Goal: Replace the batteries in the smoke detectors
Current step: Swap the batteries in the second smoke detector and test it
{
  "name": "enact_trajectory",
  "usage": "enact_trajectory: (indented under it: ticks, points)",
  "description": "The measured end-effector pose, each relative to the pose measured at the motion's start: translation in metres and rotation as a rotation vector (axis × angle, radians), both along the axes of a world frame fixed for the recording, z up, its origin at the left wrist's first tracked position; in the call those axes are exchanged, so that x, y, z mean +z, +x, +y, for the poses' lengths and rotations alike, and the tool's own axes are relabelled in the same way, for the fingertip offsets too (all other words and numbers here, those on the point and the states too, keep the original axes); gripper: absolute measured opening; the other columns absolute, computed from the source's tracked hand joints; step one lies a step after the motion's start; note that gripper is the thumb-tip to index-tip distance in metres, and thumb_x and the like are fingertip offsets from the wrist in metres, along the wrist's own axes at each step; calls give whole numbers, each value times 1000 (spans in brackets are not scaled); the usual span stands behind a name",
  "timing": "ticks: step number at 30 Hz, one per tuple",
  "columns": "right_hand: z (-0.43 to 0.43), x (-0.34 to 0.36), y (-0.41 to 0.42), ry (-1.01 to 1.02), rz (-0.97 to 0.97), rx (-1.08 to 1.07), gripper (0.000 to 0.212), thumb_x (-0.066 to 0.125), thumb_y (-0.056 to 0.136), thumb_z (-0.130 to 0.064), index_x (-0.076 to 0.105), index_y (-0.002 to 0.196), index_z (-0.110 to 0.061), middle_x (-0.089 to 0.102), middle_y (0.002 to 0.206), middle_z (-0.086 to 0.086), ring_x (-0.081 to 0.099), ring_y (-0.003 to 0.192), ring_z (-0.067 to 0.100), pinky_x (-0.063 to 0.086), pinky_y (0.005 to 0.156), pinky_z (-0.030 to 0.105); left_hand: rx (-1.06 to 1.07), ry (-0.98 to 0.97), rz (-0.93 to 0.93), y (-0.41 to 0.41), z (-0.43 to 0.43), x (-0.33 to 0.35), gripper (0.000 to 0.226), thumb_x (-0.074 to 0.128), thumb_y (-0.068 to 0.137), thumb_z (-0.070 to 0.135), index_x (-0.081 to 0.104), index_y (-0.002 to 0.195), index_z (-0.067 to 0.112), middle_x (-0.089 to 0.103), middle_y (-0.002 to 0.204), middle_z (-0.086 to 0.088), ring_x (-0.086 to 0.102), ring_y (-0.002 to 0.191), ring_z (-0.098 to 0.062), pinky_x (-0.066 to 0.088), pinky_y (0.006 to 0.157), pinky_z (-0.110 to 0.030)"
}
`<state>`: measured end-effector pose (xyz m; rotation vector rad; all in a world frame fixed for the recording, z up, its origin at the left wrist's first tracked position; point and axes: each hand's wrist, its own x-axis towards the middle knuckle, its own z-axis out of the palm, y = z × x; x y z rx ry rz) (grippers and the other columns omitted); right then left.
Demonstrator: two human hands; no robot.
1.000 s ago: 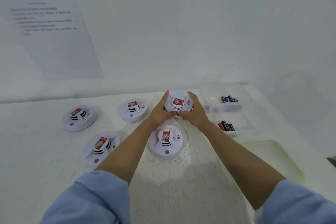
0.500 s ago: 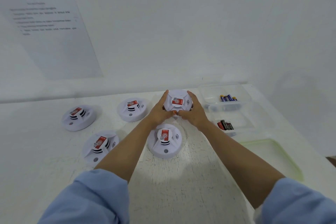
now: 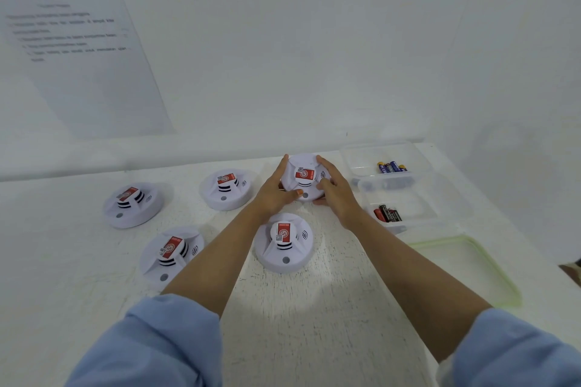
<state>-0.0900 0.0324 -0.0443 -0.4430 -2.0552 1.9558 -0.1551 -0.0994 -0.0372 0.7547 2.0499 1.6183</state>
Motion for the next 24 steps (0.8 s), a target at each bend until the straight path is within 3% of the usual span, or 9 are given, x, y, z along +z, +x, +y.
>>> enact_trajectory:
  ticks: [5,10,12,17,20,24]
  points:
    - [0,-1,-1,15,-3,-1,48,36,95,-6,37,137,-28,47,126,1,54,105,21,55,85,41,8,3,-10,-1,0,-2,78,59,87,1,12,147,18,38,145,-10,44,122,-22,47,80,-11]
    - [0,-3,-1,7,-7,-8,49,36,95,-5,37,138,-28,48,126,1,55,102,20,55,84,41,15,-24,-3,-6,1,-5,80,61,86,4,12,147,18,36,146,-10,41,131,-29,40,104,-34]
    - [1,-3,-1,0,-9,-8,50,35,95,-5,36,139,-28,47,127,2,55,102,20,54,86,42,12,-26,-10,-7,0,-6,81,62,86,5,11,148,19,36,147,-10,41,131,-28,40,104,-35]
    - [0,-4,-1,-14,-10,-6,50,34,95,-5,36,139,-28,47,132,5,54,106,22,55,80,35,-6,10,-9,-5,0,-6,78,59,87,2,13,147,18,39,144,-9,43,128,-26,47,90,-21]
    - [0,-4,0,-27,-8,-2,50,34,95,-4,35,139,-28,47,129,4,54,103,20,54,79,34,-2,-7,-1,-7,1,-7,80,61,86,4,12,148,19,37,146,-9,41,131,-27,42,101,-32]
    - [1,-4,0,-33,-4,3,50,34,95,-4,35,140,-27,47,129,4,55,104,21,54,82,36,9,-5,-17,-8,1,-7,80,62,86,4,13,148,19,37,146,-10,42,130,-28,41,104,-36]
